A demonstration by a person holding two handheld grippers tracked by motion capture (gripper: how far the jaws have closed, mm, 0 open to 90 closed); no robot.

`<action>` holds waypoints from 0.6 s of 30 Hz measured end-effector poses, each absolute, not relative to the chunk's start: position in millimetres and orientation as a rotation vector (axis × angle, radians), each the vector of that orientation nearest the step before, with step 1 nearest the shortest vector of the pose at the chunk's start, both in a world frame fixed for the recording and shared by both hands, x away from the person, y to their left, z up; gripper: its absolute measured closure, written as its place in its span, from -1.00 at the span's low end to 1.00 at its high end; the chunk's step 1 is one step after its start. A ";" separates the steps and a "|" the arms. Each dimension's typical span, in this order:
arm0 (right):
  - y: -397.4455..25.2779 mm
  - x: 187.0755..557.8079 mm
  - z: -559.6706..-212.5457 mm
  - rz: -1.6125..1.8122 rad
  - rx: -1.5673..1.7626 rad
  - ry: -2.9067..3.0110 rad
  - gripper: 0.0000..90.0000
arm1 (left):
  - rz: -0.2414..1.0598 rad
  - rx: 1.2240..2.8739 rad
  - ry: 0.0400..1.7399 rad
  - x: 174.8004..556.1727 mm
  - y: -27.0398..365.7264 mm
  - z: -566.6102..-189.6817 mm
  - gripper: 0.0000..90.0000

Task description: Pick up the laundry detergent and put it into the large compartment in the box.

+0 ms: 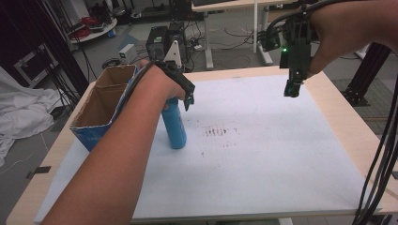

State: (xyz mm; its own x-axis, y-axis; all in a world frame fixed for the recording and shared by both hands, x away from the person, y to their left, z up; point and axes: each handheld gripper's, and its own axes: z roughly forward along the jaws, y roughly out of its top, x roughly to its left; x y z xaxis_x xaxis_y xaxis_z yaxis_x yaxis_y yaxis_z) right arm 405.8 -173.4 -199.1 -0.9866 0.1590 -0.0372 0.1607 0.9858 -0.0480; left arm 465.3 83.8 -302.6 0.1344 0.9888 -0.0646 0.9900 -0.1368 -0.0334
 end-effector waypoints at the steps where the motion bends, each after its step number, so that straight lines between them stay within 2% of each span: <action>1: -173.6 405.8 -199.2 -0.080 0.250 3.097 -0.92 | -0.097 2.347 2.055 465.4 83.4 -302.8 -0.76; 4: -174.0 405.8 -199.2 -0.081 0.255 3.098 -0.92 | -0.103 2.345 2.058 465.9 83.2 -302.8 -0.76; 18: -173.2 407.8 -200.5 -0.085 0.263 3.099 -0.92 | -0.103 2.361 2.060 465.4 83.7 -303.8 -0.51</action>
State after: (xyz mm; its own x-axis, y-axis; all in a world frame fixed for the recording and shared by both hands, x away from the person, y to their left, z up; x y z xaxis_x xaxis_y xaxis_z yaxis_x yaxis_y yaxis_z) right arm 407.8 -173.2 -200.5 -0.9852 0.1676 -0.0350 0.1692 0.9842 -0.0520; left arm 465.4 83.7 -303.8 0.1345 0.9895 -0.0538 0.9899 -0.1366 -0.0385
